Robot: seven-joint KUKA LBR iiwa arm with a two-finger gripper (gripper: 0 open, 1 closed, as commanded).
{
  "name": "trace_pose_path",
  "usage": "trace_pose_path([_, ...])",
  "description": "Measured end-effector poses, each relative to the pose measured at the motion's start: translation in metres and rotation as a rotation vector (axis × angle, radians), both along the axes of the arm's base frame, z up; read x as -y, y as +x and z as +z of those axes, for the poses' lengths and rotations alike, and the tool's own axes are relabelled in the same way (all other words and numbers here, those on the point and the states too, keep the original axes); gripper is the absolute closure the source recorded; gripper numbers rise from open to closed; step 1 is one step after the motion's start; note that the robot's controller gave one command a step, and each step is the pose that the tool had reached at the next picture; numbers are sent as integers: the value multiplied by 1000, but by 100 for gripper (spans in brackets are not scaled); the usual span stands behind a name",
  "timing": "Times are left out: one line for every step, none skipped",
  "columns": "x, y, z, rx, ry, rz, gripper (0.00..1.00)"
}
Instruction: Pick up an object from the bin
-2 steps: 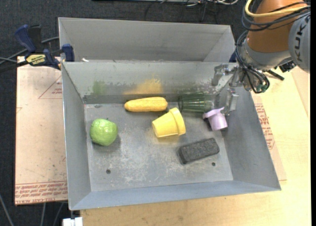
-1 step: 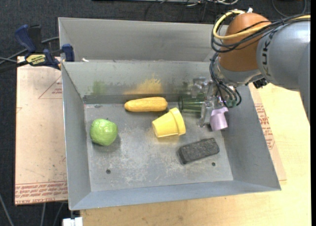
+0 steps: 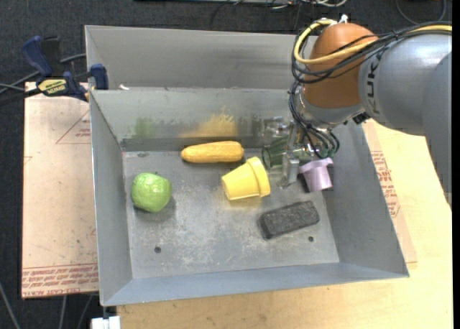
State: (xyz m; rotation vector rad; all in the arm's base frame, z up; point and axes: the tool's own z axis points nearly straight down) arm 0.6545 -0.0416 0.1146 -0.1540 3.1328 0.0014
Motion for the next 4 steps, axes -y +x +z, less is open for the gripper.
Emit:
trace_pose_path([9,-4,-4,1,3,-237,0])
trace_pose_path([-21,-18,-28,2,1,-182,0])
trace_pose_path([-7,-19,-43,5,6,-356,100])
trace_pose_path([-7,-19,-43,5,6,-354,100])
